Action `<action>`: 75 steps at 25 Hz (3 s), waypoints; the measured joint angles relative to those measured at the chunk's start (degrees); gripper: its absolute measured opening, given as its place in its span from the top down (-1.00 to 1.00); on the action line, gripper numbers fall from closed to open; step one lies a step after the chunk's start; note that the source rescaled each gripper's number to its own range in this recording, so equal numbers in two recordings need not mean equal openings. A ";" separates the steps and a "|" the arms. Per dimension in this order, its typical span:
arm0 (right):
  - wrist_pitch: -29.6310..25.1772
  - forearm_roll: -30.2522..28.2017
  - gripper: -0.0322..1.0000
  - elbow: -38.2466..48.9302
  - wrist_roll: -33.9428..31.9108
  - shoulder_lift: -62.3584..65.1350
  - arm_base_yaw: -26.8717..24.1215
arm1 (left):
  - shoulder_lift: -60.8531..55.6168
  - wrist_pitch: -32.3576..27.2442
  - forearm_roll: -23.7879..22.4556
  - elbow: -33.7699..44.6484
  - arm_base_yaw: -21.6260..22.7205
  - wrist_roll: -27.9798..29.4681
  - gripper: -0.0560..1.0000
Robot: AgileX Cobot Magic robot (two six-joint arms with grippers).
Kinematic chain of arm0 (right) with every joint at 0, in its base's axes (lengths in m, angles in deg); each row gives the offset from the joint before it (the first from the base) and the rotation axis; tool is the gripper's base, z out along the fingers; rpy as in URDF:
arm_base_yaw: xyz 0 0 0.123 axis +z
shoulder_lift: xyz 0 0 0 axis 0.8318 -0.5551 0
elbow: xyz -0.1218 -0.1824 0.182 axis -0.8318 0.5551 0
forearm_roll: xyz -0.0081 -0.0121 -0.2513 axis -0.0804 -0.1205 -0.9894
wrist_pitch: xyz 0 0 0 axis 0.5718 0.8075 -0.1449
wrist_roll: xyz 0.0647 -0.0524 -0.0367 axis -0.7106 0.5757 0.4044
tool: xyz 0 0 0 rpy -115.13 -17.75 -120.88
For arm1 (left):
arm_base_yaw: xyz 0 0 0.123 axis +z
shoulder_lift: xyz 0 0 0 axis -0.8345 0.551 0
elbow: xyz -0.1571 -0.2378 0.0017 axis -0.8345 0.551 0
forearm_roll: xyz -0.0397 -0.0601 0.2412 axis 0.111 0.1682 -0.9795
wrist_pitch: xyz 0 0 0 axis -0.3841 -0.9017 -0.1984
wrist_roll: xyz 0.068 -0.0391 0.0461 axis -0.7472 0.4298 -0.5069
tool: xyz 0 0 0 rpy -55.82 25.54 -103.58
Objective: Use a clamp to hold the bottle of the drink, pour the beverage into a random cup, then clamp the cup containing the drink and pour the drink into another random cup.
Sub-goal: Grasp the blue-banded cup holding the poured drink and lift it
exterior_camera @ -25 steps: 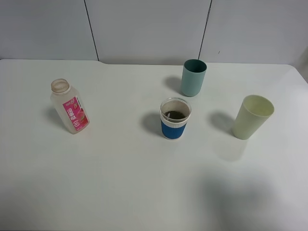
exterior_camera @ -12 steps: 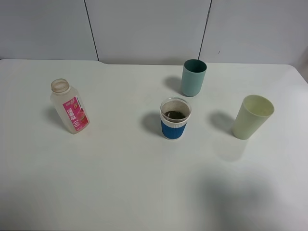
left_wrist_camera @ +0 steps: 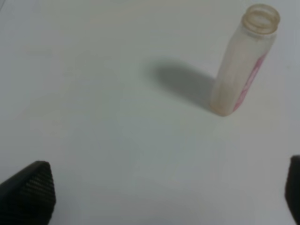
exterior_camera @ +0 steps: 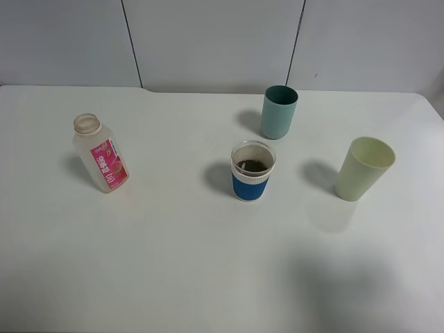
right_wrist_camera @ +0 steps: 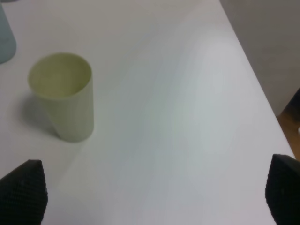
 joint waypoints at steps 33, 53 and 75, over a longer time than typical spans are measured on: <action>56.06 2.99 -0.67 -6.37 0.05 -62.99 37.68 | 0.00 0.05 0.00 0.00 -0.07 0.00 -1.00; 65.79 4.49 -0.67 -1.14 0.67 -68.03 45.69 | 0.00 0.05 0.00 0.00 -0.07 0.00 -1.00; 80.85 16.47 -0.67 18.56 6.85 -68.10 45.69 | 0.00 0.05 0.00 0.00 -0.07 0.00 -1.00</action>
